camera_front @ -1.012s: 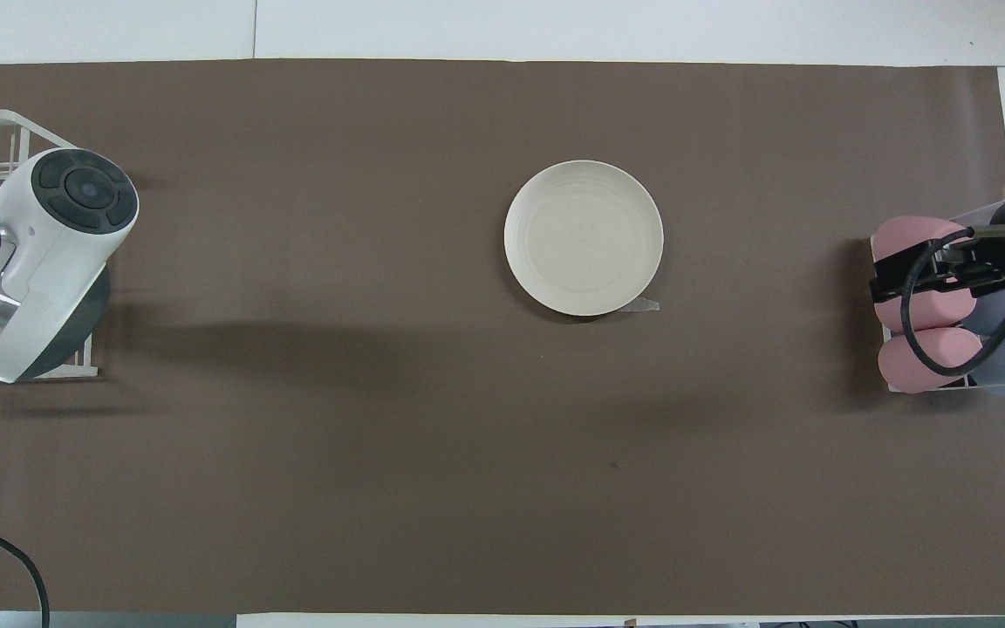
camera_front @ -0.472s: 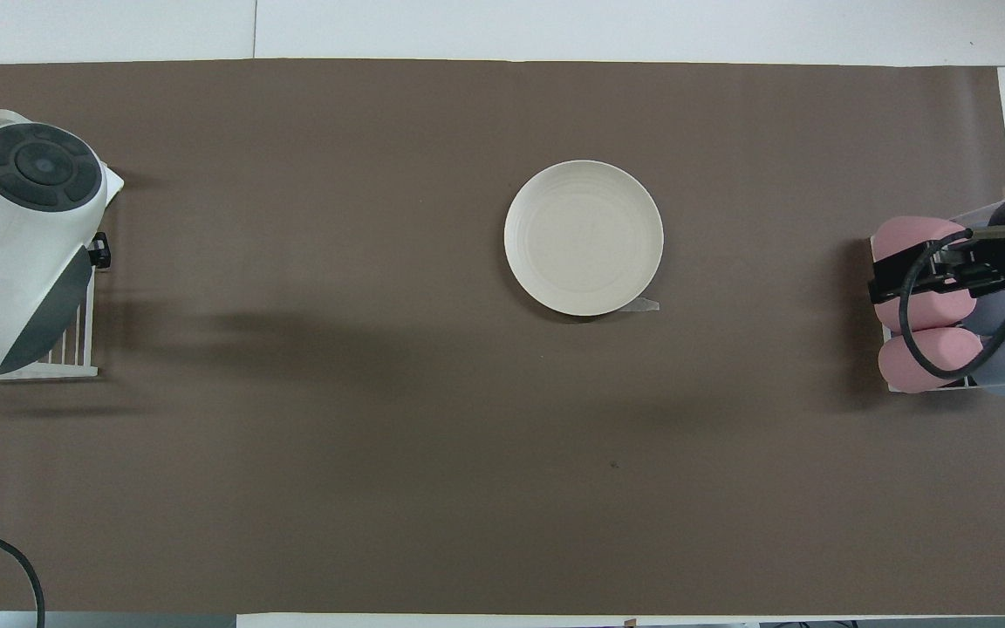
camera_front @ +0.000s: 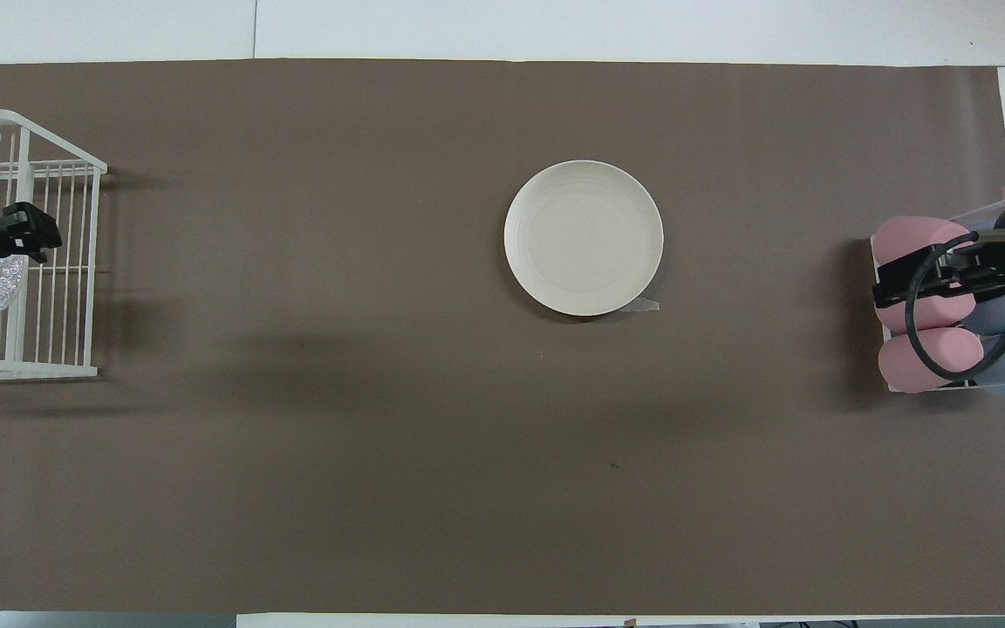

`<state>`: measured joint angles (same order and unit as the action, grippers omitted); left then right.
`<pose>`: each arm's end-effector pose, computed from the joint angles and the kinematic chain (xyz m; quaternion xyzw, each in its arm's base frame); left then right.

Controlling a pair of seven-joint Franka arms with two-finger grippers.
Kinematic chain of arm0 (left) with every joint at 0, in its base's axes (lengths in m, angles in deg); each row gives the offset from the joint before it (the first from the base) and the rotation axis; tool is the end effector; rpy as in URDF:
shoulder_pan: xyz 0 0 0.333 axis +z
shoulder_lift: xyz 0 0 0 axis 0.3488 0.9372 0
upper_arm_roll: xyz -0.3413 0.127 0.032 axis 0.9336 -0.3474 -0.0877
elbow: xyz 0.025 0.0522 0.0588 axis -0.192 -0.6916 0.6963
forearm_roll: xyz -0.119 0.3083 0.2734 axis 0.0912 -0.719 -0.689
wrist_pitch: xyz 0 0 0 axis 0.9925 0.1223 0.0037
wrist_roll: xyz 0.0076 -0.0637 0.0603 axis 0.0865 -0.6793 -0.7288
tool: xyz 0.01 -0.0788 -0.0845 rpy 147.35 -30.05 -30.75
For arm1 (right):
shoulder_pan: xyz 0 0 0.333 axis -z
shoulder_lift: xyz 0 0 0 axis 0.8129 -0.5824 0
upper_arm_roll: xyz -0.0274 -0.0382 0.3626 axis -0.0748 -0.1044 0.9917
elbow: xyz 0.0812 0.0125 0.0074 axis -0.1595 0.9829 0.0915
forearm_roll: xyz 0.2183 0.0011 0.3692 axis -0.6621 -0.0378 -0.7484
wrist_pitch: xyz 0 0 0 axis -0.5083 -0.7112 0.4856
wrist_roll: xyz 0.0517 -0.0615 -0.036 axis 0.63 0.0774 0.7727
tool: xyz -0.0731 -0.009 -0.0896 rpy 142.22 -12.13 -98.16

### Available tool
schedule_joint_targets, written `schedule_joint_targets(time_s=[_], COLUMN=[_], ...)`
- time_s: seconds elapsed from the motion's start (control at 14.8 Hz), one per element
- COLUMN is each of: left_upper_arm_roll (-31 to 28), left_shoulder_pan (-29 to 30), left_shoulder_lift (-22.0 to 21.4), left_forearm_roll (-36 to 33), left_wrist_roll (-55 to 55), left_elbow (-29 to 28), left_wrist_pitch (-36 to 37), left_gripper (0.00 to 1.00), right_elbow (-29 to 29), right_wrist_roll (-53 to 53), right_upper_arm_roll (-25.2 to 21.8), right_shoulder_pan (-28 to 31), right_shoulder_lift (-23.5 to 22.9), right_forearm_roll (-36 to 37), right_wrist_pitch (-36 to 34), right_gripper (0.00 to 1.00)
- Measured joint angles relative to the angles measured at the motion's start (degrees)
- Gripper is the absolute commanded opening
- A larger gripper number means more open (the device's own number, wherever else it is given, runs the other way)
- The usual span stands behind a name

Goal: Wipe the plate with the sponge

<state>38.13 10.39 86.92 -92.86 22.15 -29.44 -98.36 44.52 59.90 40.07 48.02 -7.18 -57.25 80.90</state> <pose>0.6067 -0.0070 0.6033 -0.9776 -0.1304 -0.0103 0.1647 0.5770 0.0152 0.6502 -0.9980 -0.0141 0.0581 0.0195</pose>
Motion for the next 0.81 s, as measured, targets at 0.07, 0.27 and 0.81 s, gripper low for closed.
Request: schedule_joint_targets(time_s=[0.07,0.27,0.81], left_upper_arm_roll=[-0.1,-0.07,0.03], left_shoulder_pan=[0.48,0.63,2.02], left_shoulder_lift=[-1.24,-4.38,-10.04], left_forearm_roll=[1.68,6.0,17.09], left_wrist_roll=[1.77,3.87,9.14], left_elbow=[0.6,0.9,-0.47], left_wrist_pitch=[1.54,5.11,12.36], left_gripper=[1.0,1.0,1.0], right_elbow=[0.0,0.0,0.0], right_wrist_roll=[0.0,0.0,0.0], right_upper_arm_roll=[-0.07,-0.09,-0.09], right_shoulder_pan=[0.01,0.0,-0.01], right_shoulder_lift=[0.01,0.02,0.02], right_forearm_roll=[0.0,0.0,0.0], right_wrist_pitch=[-0.03,-0.06,-0.08], right_gripper=[1.0,1.0,1.0])
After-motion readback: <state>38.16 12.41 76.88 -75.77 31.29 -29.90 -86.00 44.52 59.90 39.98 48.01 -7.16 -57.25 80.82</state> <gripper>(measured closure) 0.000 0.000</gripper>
